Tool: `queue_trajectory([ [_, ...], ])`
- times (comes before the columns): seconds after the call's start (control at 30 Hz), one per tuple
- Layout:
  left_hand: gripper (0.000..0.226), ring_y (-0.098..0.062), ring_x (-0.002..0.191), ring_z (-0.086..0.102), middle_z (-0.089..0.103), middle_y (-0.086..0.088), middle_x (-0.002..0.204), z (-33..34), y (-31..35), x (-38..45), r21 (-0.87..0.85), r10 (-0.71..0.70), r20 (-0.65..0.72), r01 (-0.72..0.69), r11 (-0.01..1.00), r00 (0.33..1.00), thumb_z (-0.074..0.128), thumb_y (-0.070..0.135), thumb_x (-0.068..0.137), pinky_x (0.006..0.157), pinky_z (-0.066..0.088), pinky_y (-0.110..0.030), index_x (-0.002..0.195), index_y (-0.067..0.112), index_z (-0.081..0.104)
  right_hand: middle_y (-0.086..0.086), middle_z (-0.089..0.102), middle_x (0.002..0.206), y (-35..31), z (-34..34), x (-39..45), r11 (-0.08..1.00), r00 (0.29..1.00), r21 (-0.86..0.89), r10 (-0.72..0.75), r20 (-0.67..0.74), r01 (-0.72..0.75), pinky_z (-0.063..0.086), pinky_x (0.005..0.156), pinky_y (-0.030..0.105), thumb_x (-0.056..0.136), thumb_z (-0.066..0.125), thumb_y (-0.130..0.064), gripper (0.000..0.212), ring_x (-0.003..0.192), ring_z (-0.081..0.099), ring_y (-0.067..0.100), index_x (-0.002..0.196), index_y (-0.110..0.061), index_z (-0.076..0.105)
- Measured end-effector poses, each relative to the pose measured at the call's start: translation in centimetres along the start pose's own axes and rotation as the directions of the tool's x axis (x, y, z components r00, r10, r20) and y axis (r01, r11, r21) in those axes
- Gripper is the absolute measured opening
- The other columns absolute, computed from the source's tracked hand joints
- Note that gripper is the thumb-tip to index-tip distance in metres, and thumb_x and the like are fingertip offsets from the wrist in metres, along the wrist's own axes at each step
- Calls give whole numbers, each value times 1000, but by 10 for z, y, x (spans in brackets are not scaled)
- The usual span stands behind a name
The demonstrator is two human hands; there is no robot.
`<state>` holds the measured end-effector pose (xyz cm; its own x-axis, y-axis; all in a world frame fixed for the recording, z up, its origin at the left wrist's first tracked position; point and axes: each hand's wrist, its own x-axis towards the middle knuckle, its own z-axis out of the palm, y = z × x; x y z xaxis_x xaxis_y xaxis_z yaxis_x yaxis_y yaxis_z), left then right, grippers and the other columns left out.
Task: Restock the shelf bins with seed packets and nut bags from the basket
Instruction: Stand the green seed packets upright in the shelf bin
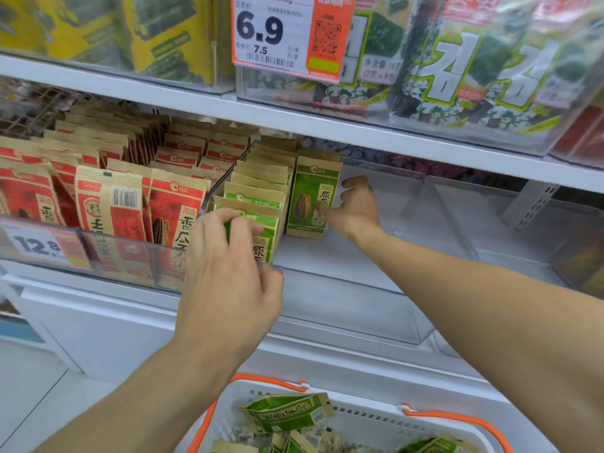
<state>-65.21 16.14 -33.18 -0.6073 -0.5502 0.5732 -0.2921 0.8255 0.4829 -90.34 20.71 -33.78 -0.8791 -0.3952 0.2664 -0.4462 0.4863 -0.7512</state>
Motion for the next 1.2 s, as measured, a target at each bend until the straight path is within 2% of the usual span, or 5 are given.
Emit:
queue_trajectory([
  [0.4,22,-19,95,44,50,1,98,4,25,-10,-153,113,-124,-132,979,986,52,6,74,82,34,-28,94,12,57,5,59,115,-18,-42,-46,999,999,0,-45,-13,45,40,76,22,84,73,-22,41,107,59,22,117,-11,53],
  [0.67,9,-21,83,57,60,3,88,40,42,-69,-163,111,422,-45,986,900,57,17,87,75,46,-36,95,18,59,1,57,102,12,-124,-183,874,874,36,-485,34,484,51,67,22,85,67,-8,23,94,57,12,106,-12,61],
  [0.87,17,-21,105,58,59,-1,112,88,30,-173,-11,-16,821,45,999,570,56,25,92,88,46,-31,109,23,58,-3,58,104,143,-149,-261,962,917,-185,-117,382,200,51,83,33,88,68,-17,22,97,59,14,109,-18,63],
  [1.03,45,-24,137,37,43,-4,143,110,23,-250,221,-217,896,35,975,388,53,36,94,112,35,-40,137,24,46,12,30,152,226,-175,-294,836,782,-544,293,550,69,35,111,34,87,65,-28,66,141,34,27,147,-18,39],
  [1.2,48,-19,135,31,46,1,139,122,36,-270,202,-224,897,98,974,381,53,36,95,116,30,-41,141,23,43,8,28,159,249,-173,-297,791,774,-592,277,570,153,33,112,36,86,66,-33,83,139,41,26,155,-22,21],
])
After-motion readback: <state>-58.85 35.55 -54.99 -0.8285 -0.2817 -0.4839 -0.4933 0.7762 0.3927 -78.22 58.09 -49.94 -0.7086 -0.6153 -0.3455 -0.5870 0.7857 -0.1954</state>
